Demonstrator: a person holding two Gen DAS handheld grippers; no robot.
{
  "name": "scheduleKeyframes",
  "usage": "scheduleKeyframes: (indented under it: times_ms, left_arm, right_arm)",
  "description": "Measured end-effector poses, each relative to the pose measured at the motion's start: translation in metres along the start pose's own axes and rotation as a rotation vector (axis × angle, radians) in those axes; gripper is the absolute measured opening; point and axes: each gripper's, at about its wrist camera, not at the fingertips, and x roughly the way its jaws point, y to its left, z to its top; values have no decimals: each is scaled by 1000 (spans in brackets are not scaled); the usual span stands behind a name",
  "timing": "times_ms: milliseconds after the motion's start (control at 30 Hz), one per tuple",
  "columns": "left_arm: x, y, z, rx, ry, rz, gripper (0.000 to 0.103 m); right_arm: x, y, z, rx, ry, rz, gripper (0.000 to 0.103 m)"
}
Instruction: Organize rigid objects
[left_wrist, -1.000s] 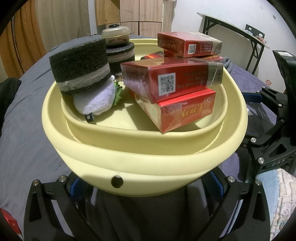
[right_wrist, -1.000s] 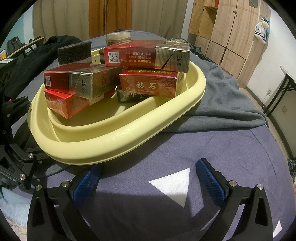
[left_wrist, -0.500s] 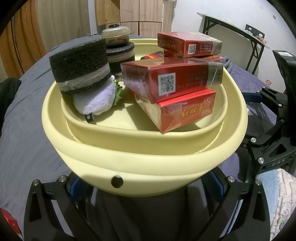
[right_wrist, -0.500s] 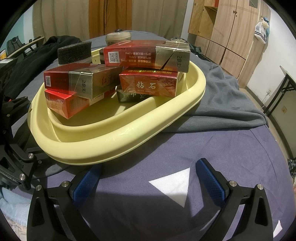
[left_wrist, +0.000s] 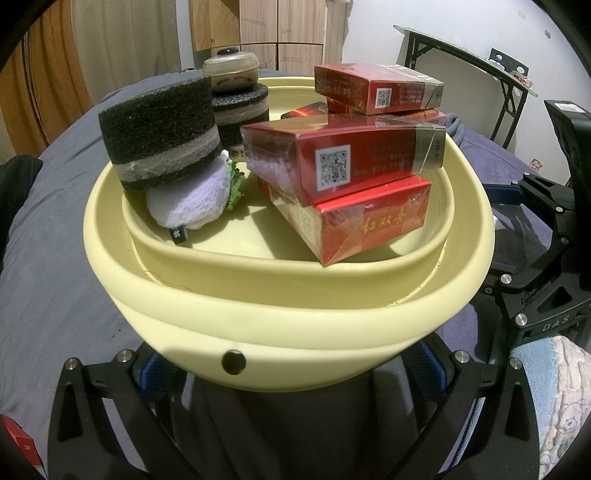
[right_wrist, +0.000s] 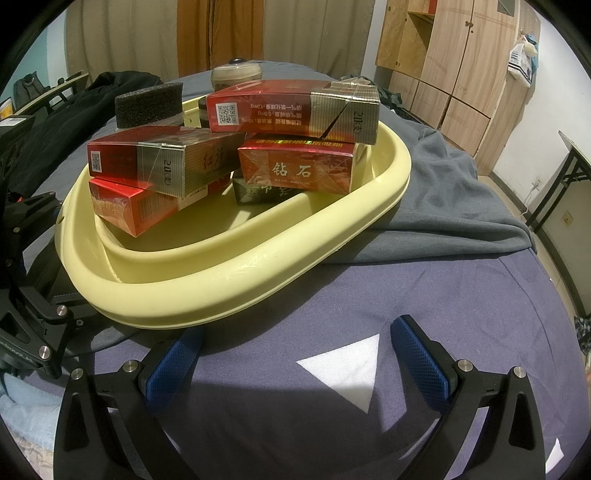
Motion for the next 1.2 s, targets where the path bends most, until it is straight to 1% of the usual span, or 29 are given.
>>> scheduleKeyframes:
  times_ms: [1200]
  left_arm:
    - [-3,5,0,-1,0,-1,103]
  right_arm:
    - [0,0,0,0,0,0,103]
